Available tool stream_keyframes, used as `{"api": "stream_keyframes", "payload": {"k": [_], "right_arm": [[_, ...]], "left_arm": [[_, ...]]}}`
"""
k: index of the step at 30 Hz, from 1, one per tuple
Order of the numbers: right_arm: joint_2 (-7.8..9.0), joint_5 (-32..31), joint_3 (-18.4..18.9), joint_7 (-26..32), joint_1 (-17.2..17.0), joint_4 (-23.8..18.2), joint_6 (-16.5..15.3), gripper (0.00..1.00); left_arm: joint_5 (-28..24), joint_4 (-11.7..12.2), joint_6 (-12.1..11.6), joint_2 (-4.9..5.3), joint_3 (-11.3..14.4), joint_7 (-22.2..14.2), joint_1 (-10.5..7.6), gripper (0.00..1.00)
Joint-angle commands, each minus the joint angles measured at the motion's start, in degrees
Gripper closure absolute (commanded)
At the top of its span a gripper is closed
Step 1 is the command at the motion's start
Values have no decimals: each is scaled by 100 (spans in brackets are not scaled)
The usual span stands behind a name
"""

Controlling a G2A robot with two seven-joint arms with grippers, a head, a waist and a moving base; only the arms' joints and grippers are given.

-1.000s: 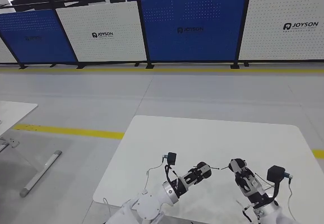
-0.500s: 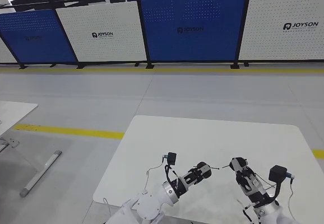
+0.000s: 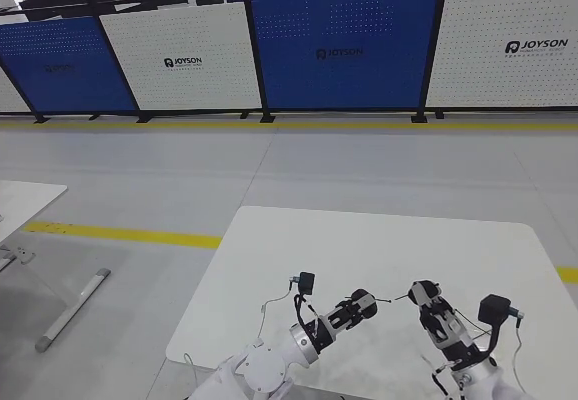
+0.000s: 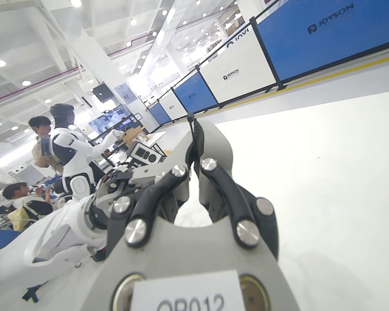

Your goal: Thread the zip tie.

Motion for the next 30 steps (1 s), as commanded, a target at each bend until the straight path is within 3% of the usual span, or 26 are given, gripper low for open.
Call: {"api": "stream_keyframes", "payload": {"k": [1,30], "right_arm": [[-18,-1,-14,32,27,29,-4,100],[-179,-111,61,201,-32,57,-44,100]], "left_arm": [[0,0,0,0,0,0,0,100],[0,0,0,0,0,0,0,100]]}}
